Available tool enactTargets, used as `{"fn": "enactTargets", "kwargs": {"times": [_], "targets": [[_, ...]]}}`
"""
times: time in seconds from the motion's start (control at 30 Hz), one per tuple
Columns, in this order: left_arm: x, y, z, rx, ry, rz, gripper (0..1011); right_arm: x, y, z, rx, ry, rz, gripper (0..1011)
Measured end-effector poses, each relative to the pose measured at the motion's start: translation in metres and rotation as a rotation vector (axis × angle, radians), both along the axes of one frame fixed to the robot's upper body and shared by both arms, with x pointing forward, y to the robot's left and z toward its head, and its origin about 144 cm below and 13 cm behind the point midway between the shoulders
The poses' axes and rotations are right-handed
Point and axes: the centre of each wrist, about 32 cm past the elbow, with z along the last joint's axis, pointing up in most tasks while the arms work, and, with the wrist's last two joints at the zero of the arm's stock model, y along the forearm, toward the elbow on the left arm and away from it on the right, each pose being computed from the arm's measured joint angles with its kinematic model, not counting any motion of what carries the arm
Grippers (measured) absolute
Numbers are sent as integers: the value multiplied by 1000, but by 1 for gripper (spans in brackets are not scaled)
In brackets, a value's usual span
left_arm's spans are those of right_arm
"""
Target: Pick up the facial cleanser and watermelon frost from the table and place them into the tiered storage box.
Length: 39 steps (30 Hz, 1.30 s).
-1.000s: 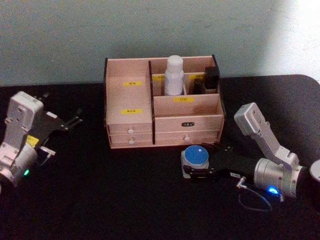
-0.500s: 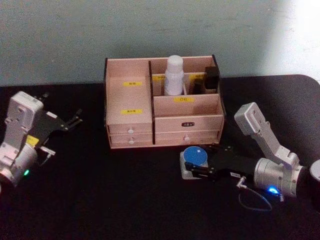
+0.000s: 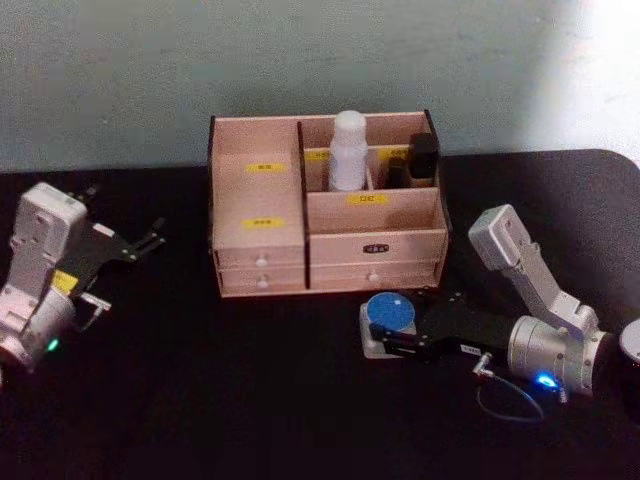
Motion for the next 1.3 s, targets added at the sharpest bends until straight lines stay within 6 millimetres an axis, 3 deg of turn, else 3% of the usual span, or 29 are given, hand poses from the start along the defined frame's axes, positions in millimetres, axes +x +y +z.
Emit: {"fn": "enactTargets", "kwargs": {"times": [0.23, 0.63, 0.97, 1.3], "targets": [[0, 0, 0, 0, 0, 0, 1001, -1, 0, 1, 8, 0, 6, 717], [0, 0, 0, 0, 0, 0, 1001, 3, -1, 32, 61, -81, 22, 717], [0, 0, 0, 0, 0, 0, 1001, 27, 15, 56, 95, -143, 0, 717], [0, 0, 0, 0, 0, 0, 1001, 55, 45, 75, 124, -182, 17, 718]]}}
